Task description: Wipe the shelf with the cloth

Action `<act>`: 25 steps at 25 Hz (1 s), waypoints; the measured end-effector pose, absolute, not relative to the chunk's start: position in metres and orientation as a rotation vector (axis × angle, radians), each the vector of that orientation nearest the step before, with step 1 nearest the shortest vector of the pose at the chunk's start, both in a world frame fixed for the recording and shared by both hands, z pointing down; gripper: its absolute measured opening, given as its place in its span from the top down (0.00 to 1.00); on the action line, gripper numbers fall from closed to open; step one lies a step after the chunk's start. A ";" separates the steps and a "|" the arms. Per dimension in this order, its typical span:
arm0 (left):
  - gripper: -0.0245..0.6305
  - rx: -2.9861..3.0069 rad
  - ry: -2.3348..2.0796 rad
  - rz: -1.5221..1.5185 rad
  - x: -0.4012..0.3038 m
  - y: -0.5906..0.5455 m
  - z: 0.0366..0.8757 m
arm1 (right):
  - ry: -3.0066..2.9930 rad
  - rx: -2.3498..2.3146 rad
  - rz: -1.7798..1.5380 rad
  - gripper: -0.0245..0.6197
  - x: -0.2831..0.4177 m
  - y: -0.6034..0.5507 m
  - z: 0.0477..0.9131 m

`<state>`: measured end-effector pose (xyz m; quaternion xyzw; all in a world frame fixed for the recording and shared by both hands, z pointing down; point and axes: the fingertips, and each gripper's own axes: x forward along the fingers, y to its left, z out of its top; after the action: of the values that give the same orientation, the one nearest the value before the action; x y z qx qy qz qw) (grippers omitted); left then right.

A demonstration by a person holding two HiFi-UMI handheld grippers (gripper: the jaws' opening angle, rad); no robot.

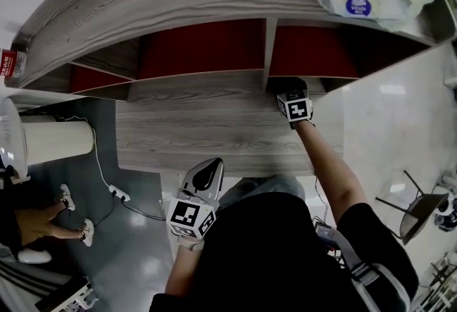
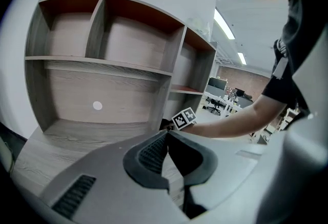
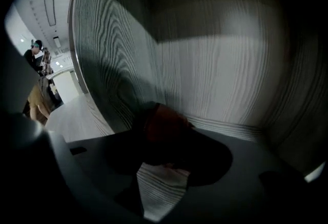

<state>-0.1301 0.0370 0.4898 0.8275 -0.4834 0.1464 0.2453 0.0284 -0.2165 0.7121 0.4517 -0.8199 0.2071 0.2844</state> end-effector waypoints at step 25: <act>0.95 2.296 -1.213 0.432 -0.119 0.035 0.495 | -1.734 1.669 0.624 0.72 0.144 -0.252 0.730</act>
<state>-0.1191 0.0347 0.4955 0.8441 -0.4459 0.1589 0.2518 0.1436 -0.2522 0.7305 0.6357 -0.6602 0.2377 0.3218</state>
